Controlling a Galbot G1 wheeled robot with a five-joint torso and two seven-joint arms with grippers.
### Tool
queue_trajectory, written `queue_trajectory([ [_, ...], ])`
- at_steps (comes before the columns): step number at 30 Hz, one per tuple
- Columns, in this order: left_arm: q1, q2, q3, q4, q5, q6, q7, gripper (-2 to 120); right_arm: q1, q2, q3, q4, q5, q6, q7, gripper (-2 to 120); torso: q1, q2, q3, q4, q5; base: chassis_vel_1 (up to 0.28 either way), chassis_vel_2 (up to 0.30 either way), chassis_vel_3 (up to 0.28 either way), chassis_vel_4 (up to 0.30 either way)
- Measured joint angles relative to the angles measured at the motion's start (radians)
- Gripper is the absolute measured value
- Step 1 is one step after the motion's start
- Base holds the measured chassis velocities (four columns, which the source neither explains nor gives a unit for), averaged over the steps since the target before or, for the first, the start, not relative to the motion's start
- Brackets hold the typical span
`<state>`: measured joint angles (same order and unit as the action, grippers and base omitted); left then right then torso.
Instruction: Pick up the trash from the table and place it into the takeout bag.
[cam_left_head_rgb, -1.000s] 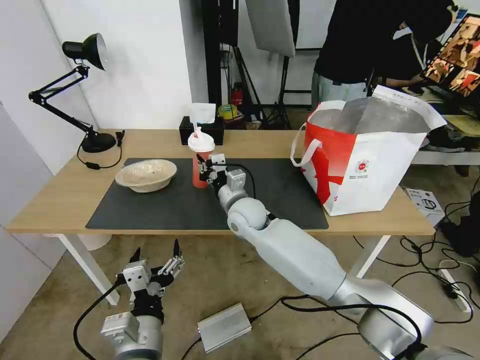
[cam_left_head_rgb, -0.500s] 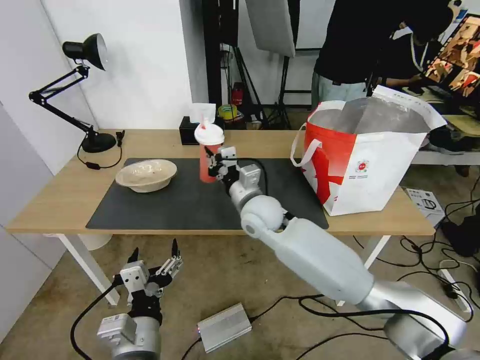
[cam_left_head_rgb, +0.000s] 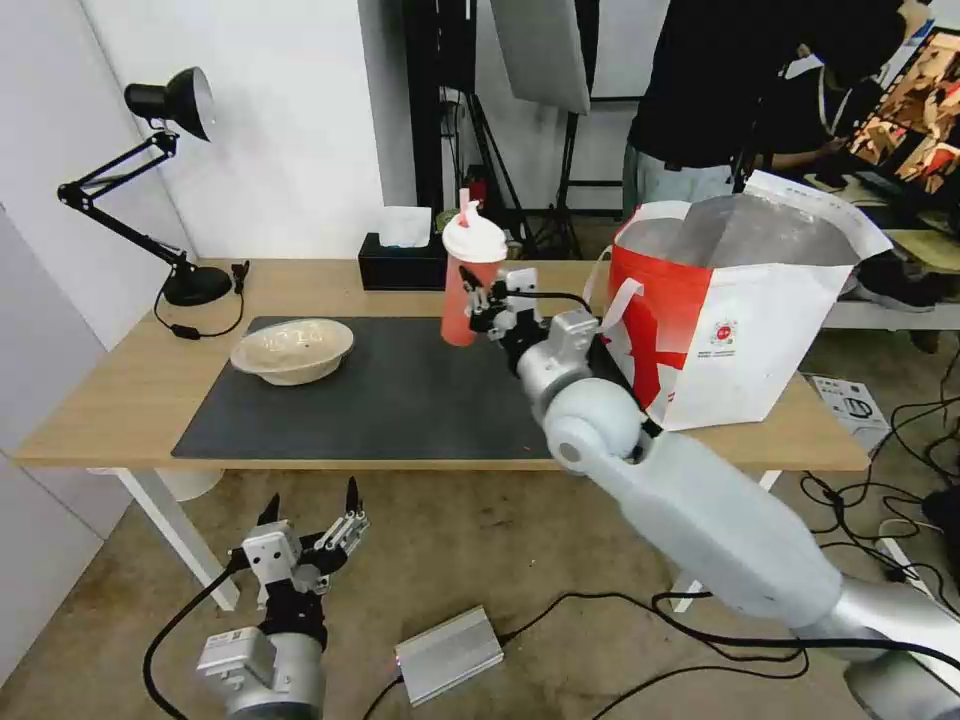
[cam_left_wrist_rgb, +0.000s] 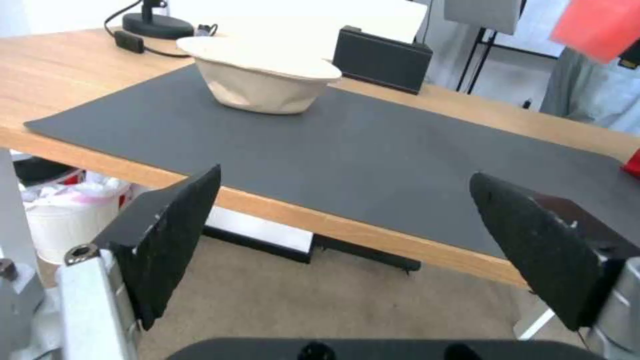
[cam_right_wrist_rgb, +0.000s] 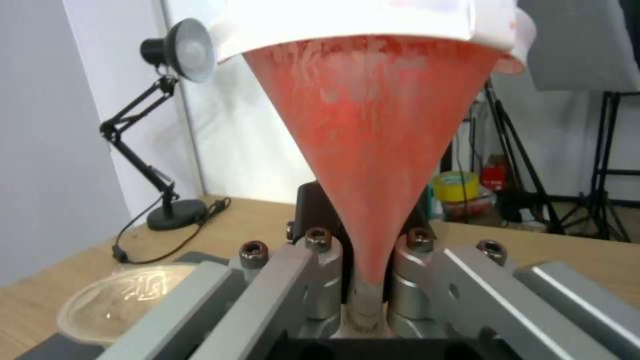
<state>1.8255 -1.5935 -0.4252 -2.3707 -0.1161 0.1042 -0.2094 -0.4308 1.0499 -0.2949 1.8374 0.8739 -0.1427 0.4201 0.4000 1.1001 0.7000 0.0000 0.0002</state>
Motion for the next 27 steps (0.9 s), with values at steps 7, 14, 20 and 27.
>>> queue_trajectory([
  [7,-0.001,0.000,-0.008,-0.003,-0.003,-0.003,0.000,100,-0.004,-0.090,0.043,0.045,0.043,-0.001,-0.004,5,0.000,0.000,0.000,0.0000,-0.0002,0.000,0.000,0.000,0.000],
  [14,-0.006,0.000,-0.007,-0.003,-0.005,-0.003,0.000,100,-0.036,-0.144,0.093,0.085,0.054,-0.001,-0.007,5,0.000,0.000,0.000,0.0000,-0.0001,0.000,0.000,0.000,0.000],
  [20,-0.005,0.000,-0.005,-0.002,-0.005,-0.004,0.000,100,-0.066,-0.204,0.143,0.113,0.071,-0.002,-0.024,4,0.000,0.000,0.000,-0.0001,-0.0002,0.000,0.000,0.000,0.000],
  [27,-0.006,0.000,-0.001,0.001,-0.005,-0.003,0.000,100,-0.066,-0.256,0.187,0.130,0.096,-0.013,-0.029,3,0.000,0.000,0.000,0.0000,-0.0001,0.000,0.000,0.000,0.000],
])
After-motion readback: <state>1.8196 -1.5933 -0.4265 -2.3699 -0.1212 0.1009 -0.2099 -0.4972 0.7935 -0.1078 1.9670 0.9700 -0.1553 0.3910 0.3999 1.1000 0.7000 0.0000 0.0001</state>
